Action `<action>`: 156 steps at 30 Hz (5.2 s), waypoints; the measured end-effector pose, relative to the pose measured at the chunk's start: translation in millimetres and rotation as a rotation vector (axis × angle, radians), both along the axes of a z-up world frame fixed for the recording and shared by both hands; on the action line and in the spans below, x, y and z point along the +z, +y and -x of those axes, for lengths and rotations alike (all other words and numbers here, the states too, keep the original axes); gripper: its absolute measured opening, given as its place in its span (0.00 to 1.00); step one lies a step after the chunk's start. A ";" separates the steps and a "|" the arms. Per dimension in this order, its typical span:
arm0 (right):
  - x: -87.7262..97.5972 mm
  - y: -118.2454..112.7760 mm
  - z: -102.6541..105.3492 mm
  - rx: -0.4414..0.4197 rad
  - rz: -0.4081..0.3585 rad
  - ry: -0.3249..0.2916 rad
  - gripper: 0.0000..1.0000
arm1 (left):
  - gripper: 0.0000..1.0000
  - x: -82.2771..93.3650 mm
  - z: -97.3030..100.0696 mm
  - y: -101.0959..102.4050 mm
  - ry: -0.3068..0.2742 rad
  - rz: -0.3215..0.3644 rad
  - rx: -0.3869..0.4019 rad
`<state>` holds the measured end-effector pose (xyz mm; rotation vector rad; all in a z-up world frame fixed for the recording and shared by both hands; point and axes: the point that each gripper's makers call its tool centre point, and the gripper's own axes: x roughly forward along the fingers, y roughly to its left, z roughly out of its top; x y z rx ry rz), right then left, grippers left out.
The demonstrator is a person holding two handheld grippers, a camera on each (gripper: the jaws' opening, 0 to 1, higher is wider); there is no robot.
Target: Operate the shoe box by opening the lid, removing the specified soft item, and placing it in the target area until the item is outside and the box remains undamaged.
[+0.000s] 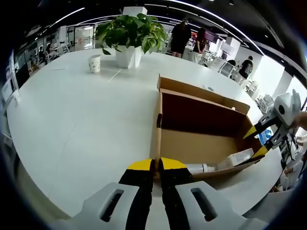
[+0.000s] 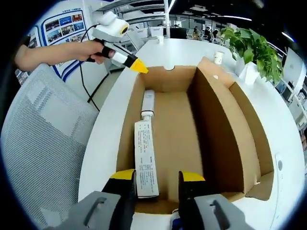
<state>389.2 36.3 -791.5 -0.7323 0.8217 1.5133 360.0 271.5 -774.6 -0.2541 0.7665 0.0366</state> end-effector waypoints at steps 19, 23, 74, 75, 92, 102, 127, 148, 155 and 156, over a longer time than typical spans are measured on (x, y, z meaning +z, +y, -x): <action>-15.3 9.7 6.3 0.009 0.016 -0.002 0.27 | 0.02 0.0 0.4 -1.9 0.001 0.007 0.002; -18.3 9.5 7.7 0.006 0.018 -0.005 0.24 | 0.02 0.6 0.9 -2.9 0.000 0.008 0.002; 53.2 11.0 -4.7 0.018 -0.111 -0.134 0.15 | 0.02 -2.1 -1.0 -0.8 0.003 -0.009 -0.002; 55.9 10.1 -4.9 0.016 -0.113 -0.134 0.15 | 0.02 -1.7 -0.6 -1.5 0.003 -0.010 -0.002; 90.4 -8.3 -6.1 0.009 -0.157 -0.181 0.15 | 0.02 3.3 5.6 -9.8 0.001 -0.025 -0.009; 102.6 -24.8 -10.6 0.001 -0.165 -0.198 0.15 | 0.02 5.1 7.2 -10.1 -0.003 -0.019 -0.008; 116.1 -80.7 -39.0 -0.054 -0.167 -0.241 0.15 | 0.02 3.6 6.8 -7.6 0.000 -0.022 -0.012; 116.6 -129.8 -68.1 -0.091 -0.152 -0.271 0.15 | 0.02 2.2 3.0 -6.3 0.015 -0.028 -0.023; 113.6 -142.8 -76.3 -0.101 -0.144 -0.277 0.15 | 0.02 2.1 3.3 -6.7 0.021 -0.037 -0.029; 113.0 -145.0 -78.0 -0.102 -0.142 -0.280 0.15 | 0.02 2.1 3.3 -6.8 0.022 -0.036 -0.029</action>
